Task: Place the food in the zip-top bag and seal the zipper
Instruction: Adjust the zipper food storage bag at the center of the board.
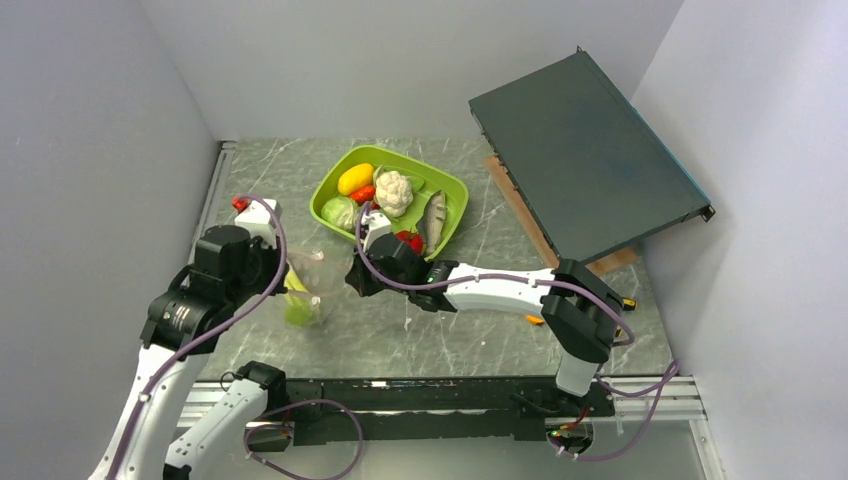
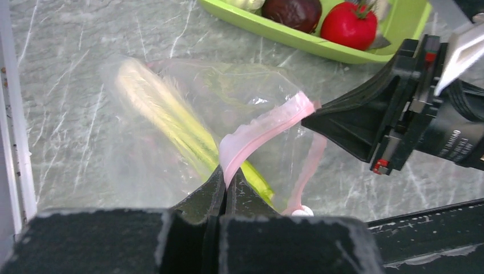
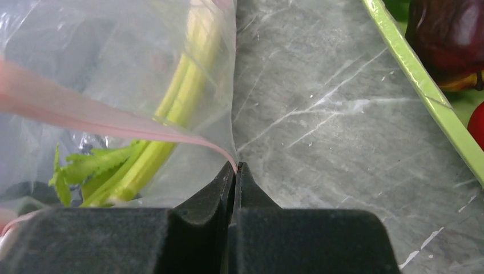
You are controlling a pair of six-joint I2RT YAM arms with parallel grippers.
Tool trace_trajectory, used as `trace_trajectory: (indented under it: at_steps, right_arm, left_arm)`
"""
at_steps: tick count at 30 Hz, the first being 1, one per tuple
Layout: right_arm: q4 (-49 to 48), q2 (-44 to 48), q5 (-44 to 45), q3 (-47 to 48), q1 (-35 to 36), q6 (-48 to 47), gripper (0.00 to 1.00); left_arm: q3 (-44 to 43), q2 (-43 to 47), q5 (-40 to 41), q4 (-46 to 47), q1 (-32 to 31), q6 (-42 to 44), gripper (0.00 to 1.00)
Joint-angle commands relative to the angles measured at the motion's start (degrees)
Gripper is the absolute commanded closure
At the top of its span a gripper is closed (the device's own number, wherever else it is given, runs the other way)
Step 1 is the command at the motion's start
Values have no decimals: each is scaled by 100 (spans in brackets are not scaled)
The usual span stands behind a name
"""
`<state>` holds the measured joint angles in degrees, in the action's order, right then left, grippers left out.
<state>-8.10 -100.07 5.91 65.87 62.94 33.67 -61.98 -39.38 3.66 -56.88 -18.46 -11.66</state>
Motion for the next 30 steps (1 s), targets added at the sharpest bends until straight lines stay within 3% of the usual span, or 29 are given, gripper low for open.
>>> trace_trajectory:
  at_steps: [1,6,12,22,30]
  right_arm:
    - [-1,21,-102,57,-70,-11,100]
    - [292,349,98,-130,-94,-81,100]
    - [506,574,-288,-285,-95,191,99]
    - [995,579,-41,-85,-111,-61,71]
    - [1471,1030,108,107,-246,-374,61]
  left_arm:
    - [108,-213,277,265,20,278,100]
    - [510,-446,151,877,18,547,100]
    - [1003,-563,-86,1463,18,752,100]
    - [1765,157,-186,2080,18,772,100]
    - [1858,359,-179,2151,18,775,100]
